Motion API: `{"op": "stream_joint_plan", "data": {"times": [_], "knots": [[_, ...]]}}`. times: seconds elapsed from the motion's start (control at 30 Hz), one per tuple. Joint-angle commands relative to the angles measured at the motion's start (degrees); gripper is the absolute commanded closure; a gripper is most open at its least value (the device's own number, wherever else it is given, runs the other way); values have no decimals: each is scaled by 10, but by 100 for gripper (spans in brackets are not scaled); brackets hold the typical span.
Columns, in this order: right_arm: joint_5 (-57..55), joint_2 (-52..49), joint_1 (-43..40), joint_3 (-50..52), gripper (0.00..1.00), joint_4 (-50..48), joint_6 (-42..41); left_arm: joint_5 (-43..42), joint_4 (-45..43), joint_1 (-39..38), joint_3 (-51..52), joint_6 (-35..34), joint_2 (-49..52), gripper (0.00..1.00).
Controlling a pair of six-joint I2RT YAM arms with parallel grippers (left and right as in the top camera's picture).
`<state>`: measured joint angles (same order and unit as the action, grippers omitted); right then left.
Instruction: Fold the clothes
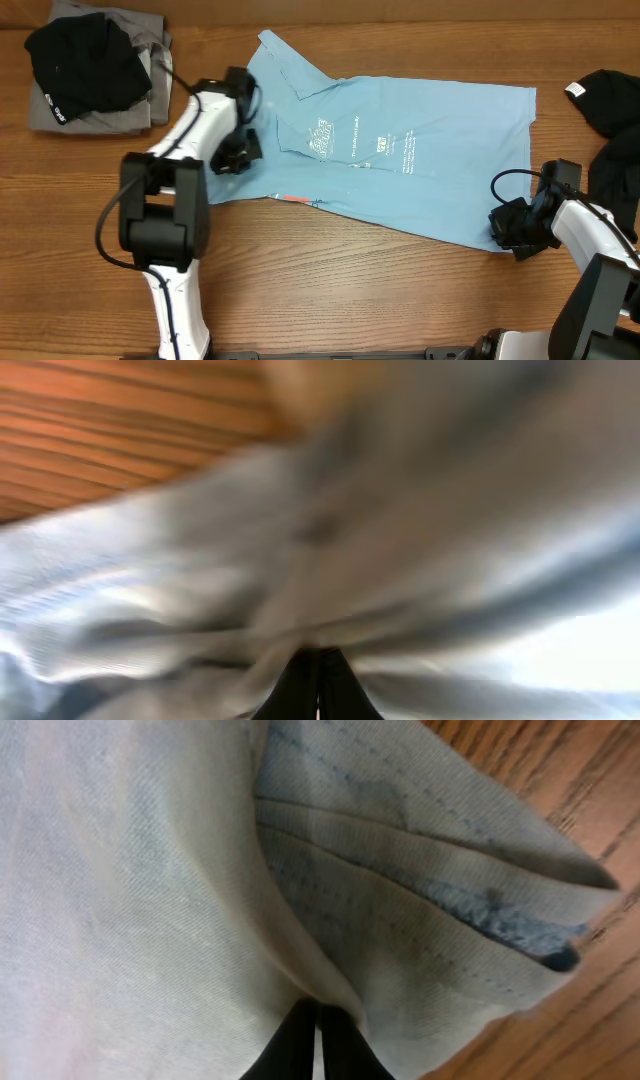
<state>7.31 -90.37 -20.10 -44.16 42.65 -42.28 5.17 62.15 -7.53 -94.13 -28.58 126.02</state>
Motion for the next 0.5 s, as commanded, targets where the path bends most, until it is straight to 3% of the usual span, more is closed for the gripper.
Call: {"op": "stream_joint_plan", "data": {"times": [0.0,0.13,0.3,0.47], "knots": [[-12,-2,2,18,94,-2,-15,18,7,29,7,-12,21,96],[-28,-2,1,17,96,3,-16,18,26,42,7,-12,21,96],[-136,-2,1,-2,96,62,-74,18,50,46,7,-16,21,96],[-154,-2,1,-45,96,118,-80,12,92,46,7,-69,20,96]]}}
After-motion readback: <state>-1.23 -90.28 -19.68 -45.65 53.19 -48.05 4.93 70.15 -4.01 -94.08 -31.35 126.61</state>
